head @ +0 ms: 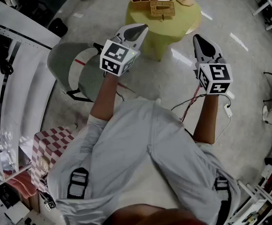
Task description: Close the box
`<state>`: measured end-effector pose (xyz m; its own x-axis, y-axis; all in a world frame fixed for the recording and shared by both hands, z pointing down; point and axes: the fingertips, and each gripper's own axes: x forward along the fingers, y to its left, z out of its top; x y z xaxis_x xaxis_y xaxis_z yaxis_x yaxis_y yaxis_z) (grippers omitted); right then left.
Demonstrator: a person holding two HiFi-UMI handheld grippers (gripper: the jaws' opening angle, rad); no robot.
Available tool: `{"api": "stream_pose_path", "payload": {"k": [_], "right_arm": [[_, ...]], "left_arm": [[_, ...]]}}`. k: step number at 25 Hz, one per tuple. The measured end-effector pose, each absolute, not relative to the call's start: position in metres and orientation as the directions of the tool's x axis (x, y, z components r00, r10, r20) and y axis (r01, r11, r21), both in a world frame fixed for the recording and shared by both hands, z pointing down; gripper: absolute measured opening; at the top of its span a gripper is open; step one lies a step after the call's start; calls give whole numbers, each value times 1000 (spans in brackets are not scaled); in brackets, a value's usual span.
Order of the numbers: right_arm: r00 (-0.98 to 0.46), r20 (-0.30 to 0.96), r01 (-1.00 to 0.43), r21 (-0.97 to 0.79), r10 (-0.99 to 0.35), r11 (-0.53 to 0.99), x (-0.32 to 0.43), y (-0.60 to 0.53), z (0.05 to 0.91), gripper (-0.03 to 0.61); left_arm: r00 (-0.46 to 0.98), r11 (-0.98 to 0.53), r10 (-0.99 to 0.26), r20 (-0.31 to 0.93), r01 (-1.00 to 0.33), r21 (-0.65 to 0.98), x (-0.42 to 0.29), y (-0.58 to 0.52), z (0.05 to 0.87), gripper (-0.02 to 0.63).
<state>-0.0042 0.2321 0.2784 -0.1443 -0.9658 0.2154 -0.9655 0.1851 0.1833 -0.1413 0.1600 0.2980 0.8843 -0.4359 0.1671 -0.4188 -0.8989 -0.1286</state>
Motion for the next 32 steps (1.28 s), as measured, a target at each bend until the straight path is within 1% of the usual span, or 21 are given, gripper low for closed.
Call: {"api": "stream_pose_path", "payload": {"k": [5, 10, 17, 24, 32], "right_arm": [[-156, 213, -964, 180, -965, 196, -2, 232, 280, 23], [-152, 177, -975, 132, -972, 176, 10, 232, 278, 23], [-162, 175, -972, 140, -971, 187, 31, 227, 279, 23], [-234, 170, -958, 129, -957, 257, 43, 223, 285, 23], [-297, 213, -933, 145, -931, 331, 48, 215, 299, 23]], "left_arm": [[883, -898, -439, 167, -423, -124, -136, 162, 299, 29], [879, -892, -452, 155, -445, -81, -132, 158, 299, 29], [870, -886, -463, 167, -450, -114, -115, 160, 300, 29], [891, -901, -434, 129, -431, -51, -95, 172, 291, 28], [854, -874, -486, 187, -470, -126, -78, 167, 306, 29]]}}
